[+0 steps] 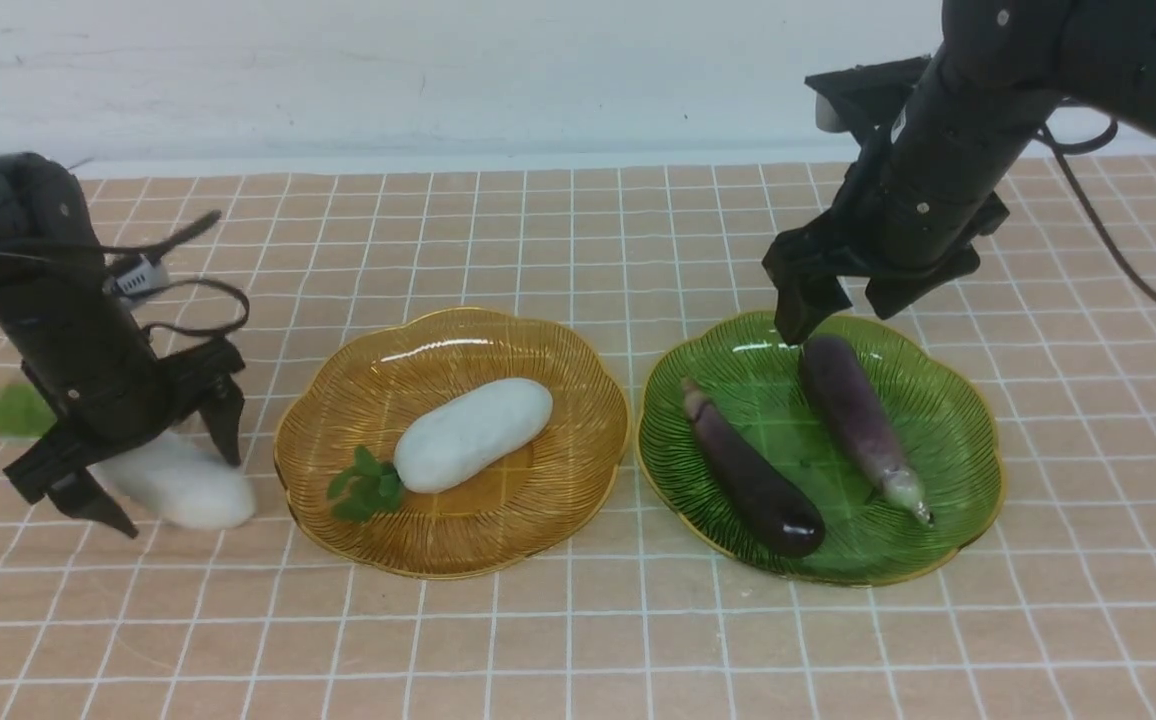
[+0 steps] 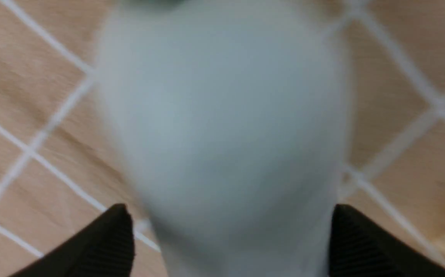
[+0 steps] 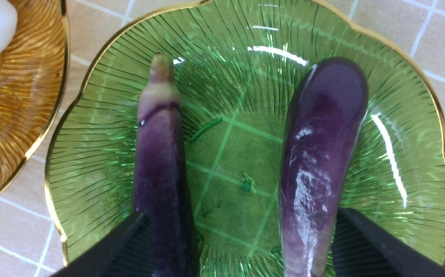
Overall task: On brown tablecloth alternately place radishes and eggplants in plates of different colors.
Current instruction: 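Pick up the white radish and place it in the left plate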
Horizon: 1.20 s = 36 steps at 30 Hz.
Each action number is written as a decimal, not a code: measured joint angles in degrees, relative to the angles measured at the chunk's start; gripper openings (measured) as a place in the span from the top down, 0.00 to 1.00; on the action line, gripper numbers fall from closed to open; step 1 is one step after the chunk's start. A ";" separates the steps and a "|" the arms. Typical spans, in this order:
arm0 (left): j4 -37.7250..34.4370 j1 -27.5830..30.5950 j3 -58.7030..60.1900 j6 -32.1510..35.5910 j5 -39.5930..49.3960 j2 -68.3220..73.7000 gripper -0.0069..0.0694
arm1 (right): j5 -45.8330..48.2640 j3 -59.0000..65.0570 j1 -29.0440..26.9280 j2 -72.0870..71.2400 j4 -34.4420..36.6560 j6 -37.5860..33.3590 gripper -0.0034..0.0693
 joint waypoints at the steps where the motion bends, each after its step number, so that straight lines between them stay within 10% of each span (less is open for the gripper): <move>1: 0.54 0.00 0.14 -0.19 0.07 0.44 0.14 | 0.00 0.00 0.00 0.00 0.06 0.00 0.17; 9: 3.60 0.00 0.31 -2.76 -0.62 2.22 0.37 | 0.00 0.00 0.00 0.00 0.29 -0.40 0.17; 20: -0.06 -4.13 -15.09 23.13 11.14 -1.46 0.42 | 0.00 0.00 0.00 0.00 0.43 -0.43 0.19; 23: -2.89 -8.84 -18.88 30.32 11.36 -1.52 0.42 | -0.12 1.19 0.00 -0.34 1.58 -0.50 0.33; 28: 0.26 -17.77 -20.78 35.39 8.40 1.80 0.41 | -0.26 11.71 0.00 -8.47 0.04 -0.61 0.88; 36: 8.17 -21.42 -20.78 38.87 7.27 7.55 0.18 | -0.15 27.53 0.00 -26.94 -1.91 0.40 0.98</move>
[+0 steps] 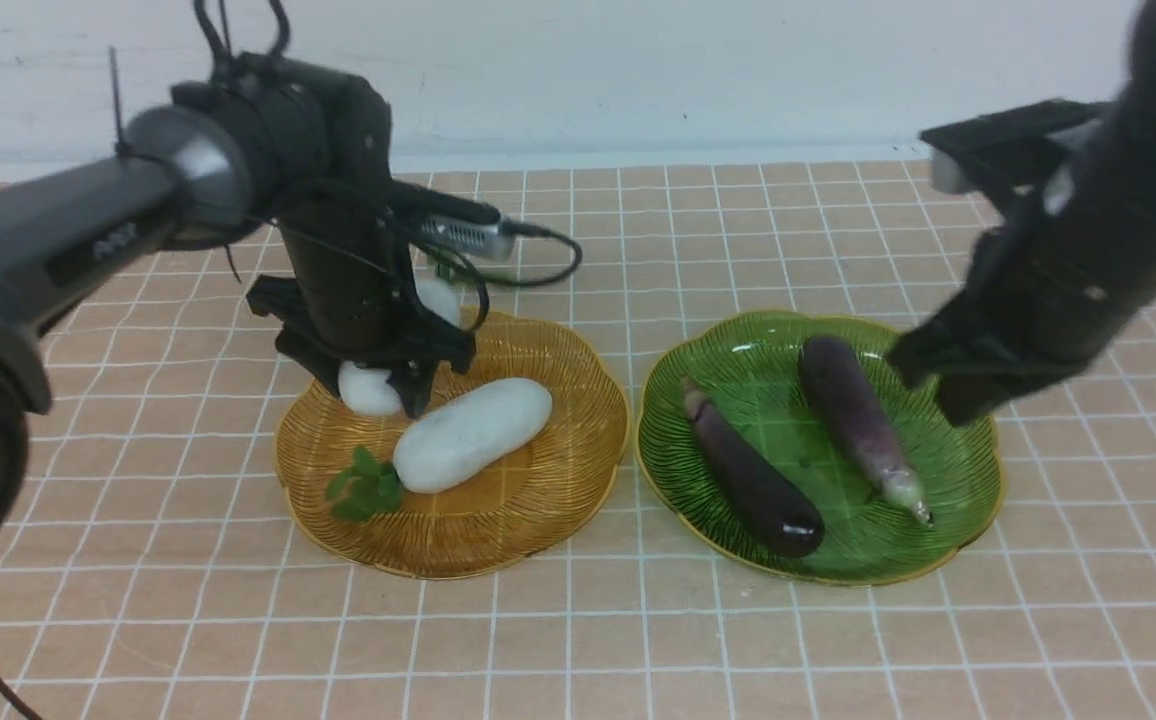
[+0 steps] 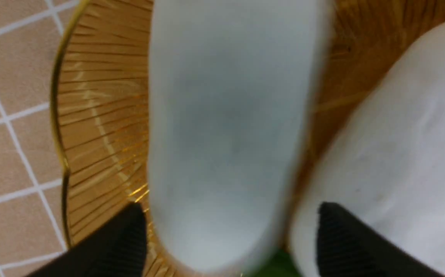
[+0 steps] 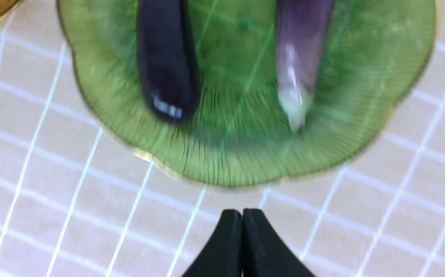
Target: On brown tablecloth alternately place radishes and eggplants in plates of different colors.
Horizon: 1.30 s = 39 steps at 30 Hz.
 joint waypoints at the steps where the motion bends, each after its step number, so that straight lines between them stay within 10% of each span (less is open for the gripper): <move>1: 0.05 0.00 -0.06 0.05 0.15 0.00 0.14 | 0.00 1.41 0.00 -2.23 -0.13 0.55 0.98; 9: 0.24 0.00 -7.17 0.05 5.69 -0.11 0.16 | -0.85 17.39 0.00 -31.76 -5.02 8.49 0.98; 18: 0.18 -0.07 -13.85 0.05 5.96 -0.29 0.88 | -50.60 54.56 -0.05 -67.41 -6.80 10.99 0.98; 39: -1.09 -0.07 -14.29 -1.05 6.27 -6.48 0.91 | -53.52 60.47 -2.03 -71.43 -2.59 10.99 0.98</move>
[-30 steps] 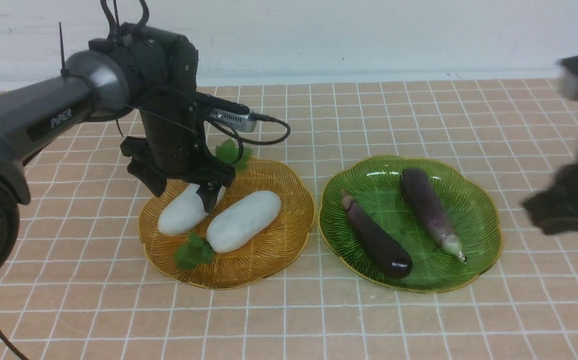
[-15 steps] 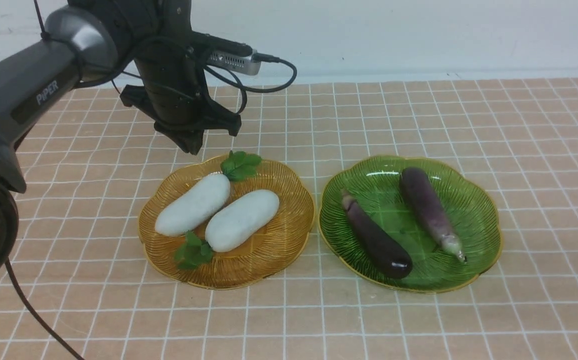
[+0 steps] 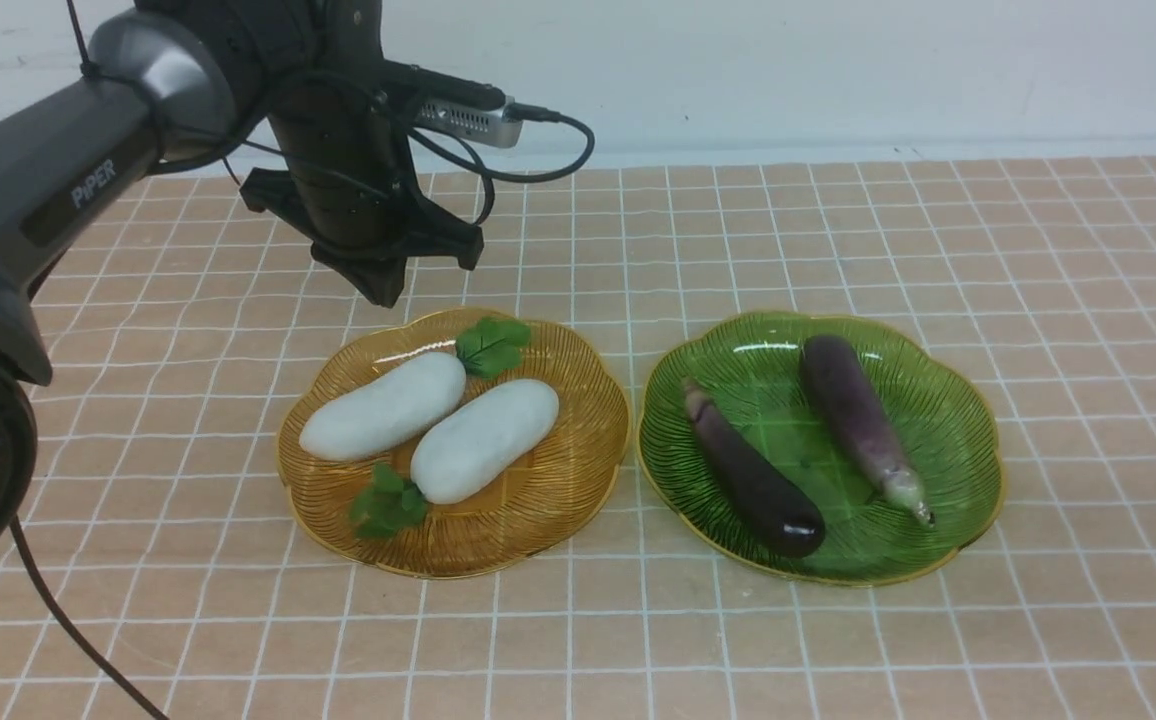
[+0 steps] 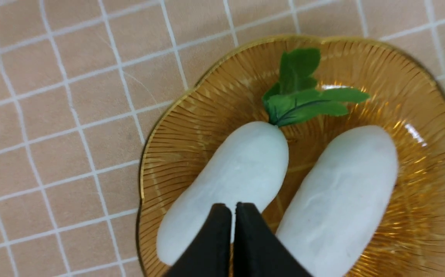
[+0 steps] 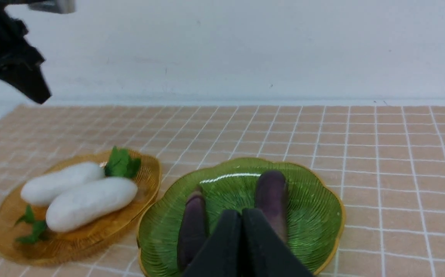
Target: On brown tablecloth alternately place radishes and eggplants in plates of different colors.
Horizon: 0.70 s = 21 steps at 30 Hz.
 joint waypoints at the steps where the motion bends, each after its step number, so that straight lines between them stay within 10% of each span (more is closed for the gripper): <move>1: 0.00 0.00 -0.01 0.00 0.06 -0.95 0.91 | -0.57 1.06 -0.80 -1.59 0.68 0.00 0.98; 10: -5.21 -0.04 -0.01 3.60 1.04 -11.43 0.91 | -0.09 16.68 -17.24 -15.92 -0.60 0.00 0.98; 21: 3.52 -0.21 18.99 4.25 1.43 -37.81 0.91 | 4.15 16.68 -16.76 -15.99 -1.91 0.00 0.98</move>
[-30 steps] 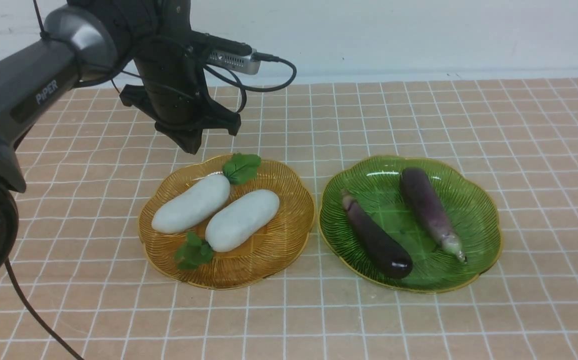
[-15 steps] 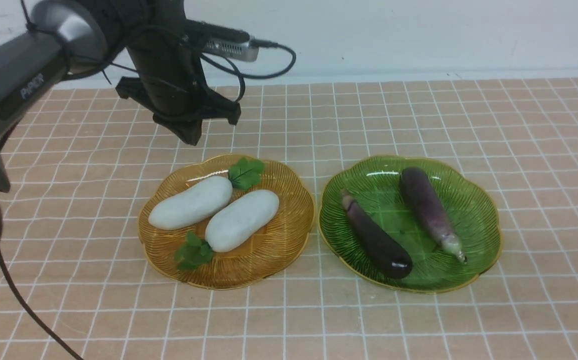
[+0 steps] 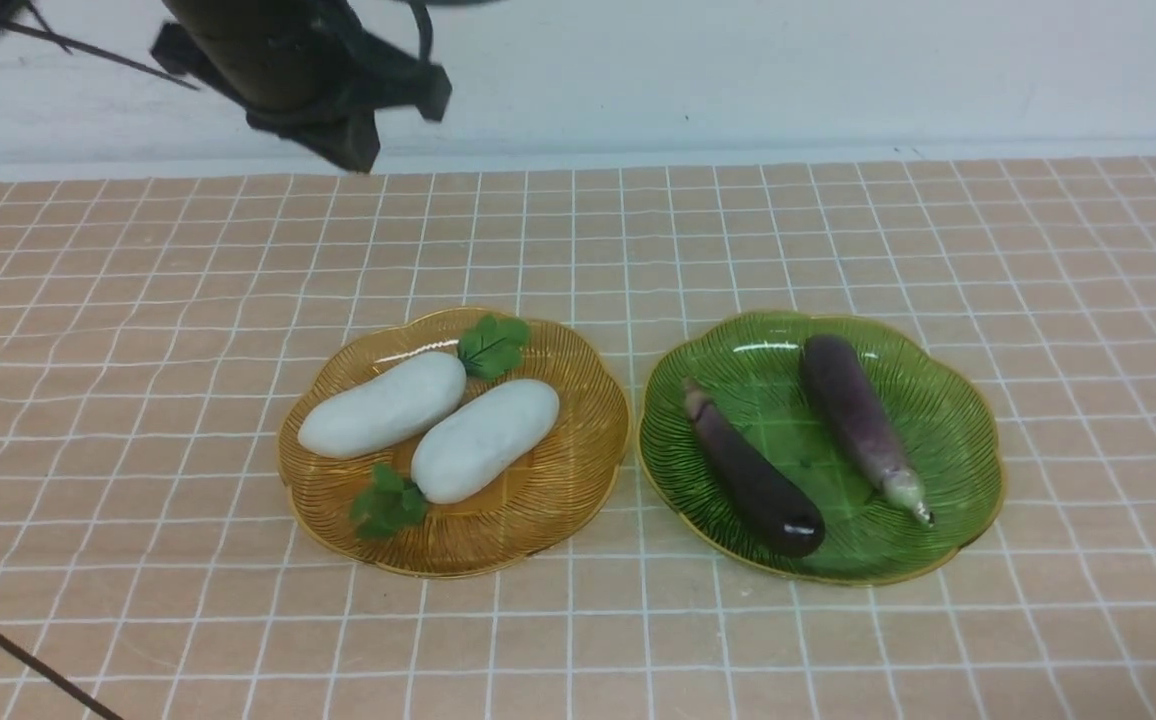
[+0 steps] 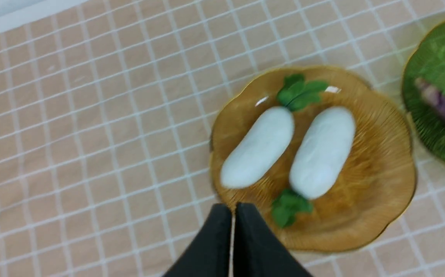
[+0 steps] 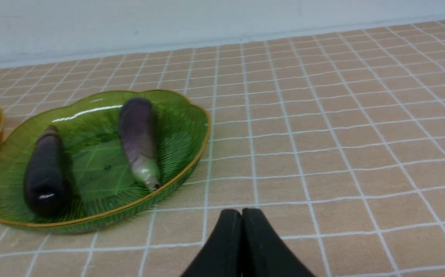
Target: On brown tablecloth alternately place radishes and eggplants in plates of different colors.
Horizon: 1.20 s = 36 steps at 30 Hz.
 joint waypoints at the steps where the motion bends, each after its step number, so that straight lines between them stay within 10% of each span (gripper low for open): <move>1: 0.73 0.00 2.54 0.00 0.00 -2.11 0.91 | 0.00 0.00 1.16 0.00 -0.24 0.00 0.98; 12: -1.59 0.00 38.04 -3.80 -3.67 -33.04 0.91 | 0.13 0.00 3.11 0.00 -0.82 0.00 0.98; 19: -8.92 0.00 68.08 -7.87 -31.66 -54.29 0.91 | 0.13 0.00 3.11 0.00 -0.82 0.00 0.98; 36: -9.94 0.00 83.54 -8.47 -47.03 -60.71 0.91 | 0.13 0.00 3.11 0.00 -0.82 0.00 0.98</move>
